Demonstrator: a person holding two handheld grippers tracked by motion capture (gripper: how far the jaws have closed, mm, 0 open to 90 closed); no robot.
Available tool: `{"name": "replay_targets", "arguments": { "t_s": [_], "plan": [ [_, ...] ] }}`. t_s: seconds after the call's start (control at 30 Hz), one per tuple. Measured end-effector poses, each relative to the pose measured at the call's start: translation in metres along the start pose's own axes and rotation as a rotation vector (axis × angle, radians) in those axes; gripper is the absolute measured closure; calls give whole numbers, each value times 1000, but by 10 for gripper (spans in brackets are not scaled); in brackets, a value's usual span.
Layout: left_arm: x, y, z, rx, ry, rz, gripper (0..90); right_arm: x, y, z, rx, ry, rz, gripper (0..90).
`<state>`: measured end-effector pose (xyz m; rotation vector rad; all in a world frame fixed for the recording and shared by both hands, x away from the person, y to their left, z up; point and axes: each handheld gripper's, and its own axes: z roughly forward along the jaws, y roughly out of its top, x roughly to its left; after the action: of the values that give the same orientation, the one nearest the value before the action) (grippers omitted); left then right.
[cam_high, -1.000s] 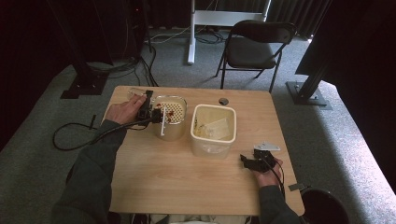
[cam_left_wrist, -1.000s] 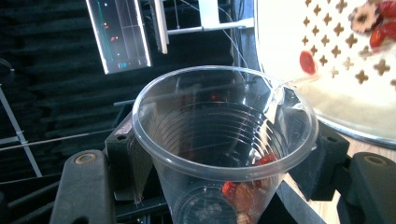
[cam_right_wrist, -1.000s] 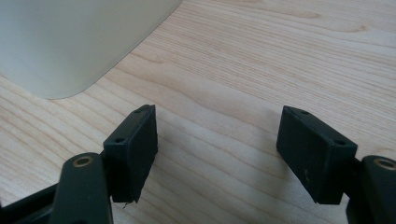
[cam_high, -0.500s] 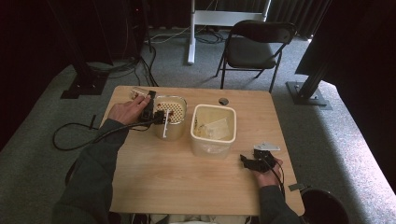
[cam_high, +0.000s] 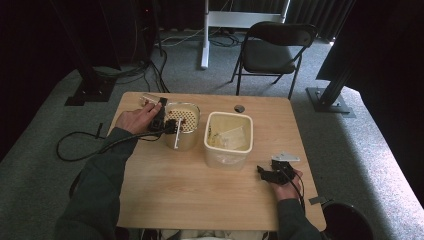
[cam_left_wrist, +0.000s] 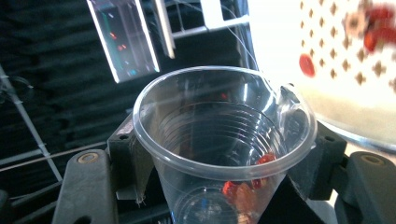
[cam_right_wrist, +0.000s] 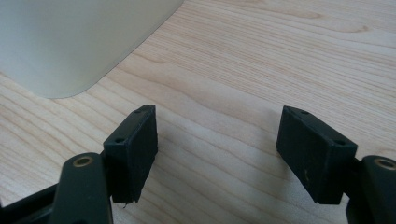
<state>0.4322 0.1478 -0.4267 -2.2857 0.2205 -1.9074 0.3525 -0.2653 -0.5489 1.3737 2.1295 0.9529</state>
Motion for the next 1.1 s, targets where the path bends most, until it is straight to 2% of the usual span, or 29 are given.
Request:
{"name": "replay_targets", "arguments": {
  "t_s": [0.1,0.13,0.33,0.4,0.57,0.63,0.67,0.7,0.77,0.87,0.9,0.97,1.0,1.07,1.1],
  "plan": [
    [4,-2,3,19,1,-15,340,0,0,0,0,0,0,284],
    [4,-2,4,22,3,-6,340,0,0,0,0,0,0,284],
    [-1,-2,2,24,-2,-2,338,0,0,0,0,1,0,284],
    [-1,-1,-1,2,2,-3,337,0,0,0,0,0,0,284],
    [3,-3,0,18,8,-5,338,0,0,0,0,1,0,283],
    [4,-5,2,28,7,-21,338,0,0,0,0,1,0,284],
    [5,-6,3,41,6,-17,337,0,0,0,0,1,0,284],
    [4,-6,3,32,4,-12,338,0,0,0,0,1,0,284],
    [0,-3,1,14,-4,23,338,0,0,0,0,1,0,283],
    [0,-7,6,54,-5,1,337,0,0,0,0,1,0,284],
    [0,-6,5,49,-2,14,336,0,0,0,0,1,0,284],
    [-2,-1,1,11,-10,47,337,0,0,0,0,1,-1,284],
    [-3,-1,2,15,-7,56,336,0,0,0,0,1,-1,284],
    [-1,-4,6,40,-8,7,335,0,0,0,0,1,-1,283],
    [0,-5,5,38,-7,10,335,0,0,0,0,1,-1,284]
  ]
}}
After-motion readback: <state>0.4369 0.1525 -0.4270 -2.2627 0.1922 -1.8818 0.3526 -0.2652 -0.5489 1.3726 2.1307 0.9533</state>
